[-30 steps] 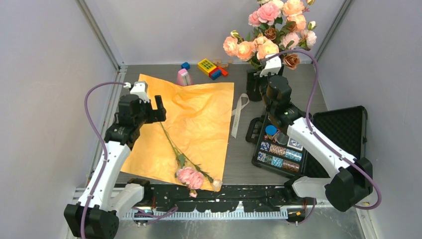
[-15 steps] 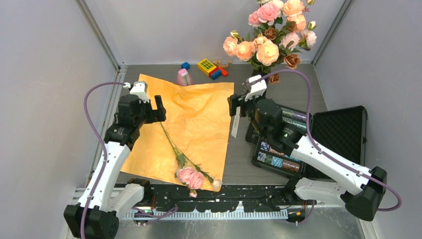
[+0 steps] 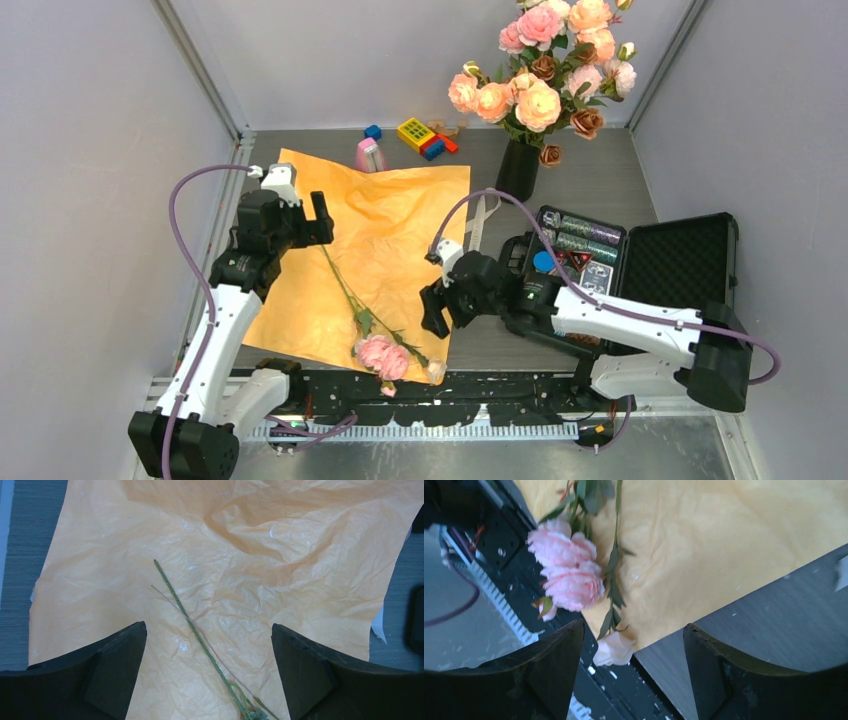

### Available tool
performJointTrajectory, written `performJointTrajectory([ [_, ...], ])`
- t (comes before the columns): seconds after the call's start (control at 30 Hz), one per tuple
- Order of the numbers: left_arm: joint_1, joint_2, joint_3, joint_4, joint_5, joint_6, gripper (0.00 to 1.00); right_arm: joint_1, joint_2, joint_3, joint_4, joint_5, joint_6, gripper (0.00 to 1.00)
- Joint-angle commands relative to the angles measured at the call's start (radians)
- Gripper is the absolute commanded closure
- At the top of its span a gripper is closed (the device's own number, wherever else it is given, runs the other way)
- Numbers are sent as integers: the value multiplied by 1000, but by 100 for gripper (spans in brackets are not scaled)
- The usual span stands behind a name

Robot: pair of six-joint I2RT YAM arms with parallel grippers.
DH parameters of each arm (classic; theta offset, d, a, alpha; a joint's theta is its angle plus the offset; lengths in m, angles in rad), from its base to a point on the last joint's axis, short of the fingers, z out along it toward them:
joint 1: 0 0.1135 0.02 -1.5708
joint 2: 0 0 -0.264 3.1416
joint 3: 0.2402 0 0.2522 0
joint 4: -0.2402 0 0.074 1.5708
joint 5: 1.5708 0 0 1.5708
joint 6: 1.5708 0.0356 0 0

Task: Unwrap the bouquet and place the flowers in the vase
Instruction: Pick up the fake flower from the wrapping paper.

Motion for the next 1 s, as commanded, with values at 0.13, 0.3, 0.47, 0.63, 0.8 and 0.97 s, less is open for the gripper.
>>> performJointTrajectory([
  [0.13, 0, -20, 2, 27, 14, 1, 2, 90, 133, -4, -63, -231, 48, 28],
  [0.3, -4, -18, 1, 28, 14, 1, 2, 122, 253, 15, 6, -201, 29, 38],
  [0.47, -5, -14, 2, 27, 14, 1, 2, 123, 334, 46, 34, -192, -3, 44],
  [0.63, -5, -11, 2, 28, 14, 2, 2, 124, 406, 77, 52, -207, -22, 47],
  [0.8, -5, -4, 3, 26, 14, 4, 2, 124, 456, 100, 55, -219, -42, 50],
  [0.97, -5, 3, 3, 24, 14, 5, 2, 124, 501, 120, 54, -235, -54, 56],
])
